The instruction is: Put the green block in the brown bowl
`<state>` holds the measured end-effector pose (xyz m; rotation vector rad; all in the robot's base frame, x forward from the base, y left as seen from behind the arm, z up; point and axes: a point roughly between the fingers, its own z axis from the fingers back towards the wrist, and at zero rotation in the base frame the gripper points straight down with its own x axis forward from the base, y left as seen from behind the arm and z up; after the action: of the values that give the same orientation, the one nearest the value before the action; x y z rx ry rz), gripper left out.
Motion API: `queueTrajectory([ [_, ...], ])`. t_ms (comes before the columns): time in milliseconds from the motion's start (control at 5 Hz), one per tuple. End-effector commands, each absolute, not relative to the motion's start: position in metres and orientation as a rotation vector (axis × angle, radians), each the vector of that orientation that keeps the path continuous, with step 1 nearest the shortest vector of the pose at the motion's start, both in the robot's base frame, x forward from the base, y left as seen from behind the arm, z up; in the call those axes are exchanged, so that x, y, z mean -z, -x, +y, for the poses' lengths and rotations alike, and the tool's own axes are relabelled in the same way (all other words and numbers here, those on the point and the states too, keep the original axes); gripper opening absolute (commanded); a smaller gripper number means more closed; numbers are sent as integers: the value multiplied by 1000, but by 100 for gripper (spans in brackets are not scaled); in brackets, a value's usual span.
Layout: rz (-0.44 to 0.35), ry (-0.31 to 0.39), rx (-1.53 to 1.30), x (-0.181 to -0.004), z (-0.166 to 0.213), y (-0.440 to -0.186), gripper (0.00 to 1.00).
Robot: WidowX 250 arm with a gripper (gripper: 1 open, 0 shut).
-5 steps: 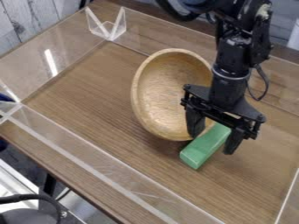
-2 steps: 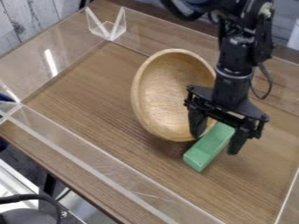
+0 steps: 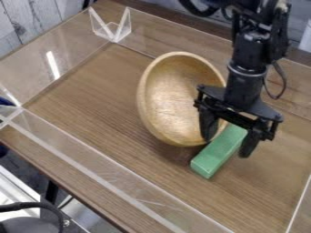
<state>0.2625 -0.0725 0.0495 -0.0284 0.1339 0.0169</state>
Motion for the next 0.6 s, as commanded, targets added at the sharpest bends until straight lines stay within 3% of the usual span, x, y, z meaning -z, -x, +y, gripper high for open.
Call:
queueTrajectory([
  [0, 100, 48, -9, -57, -76, -274, 100],
  [400, 92, 60, 25, -56, -78, -271, 100],
])
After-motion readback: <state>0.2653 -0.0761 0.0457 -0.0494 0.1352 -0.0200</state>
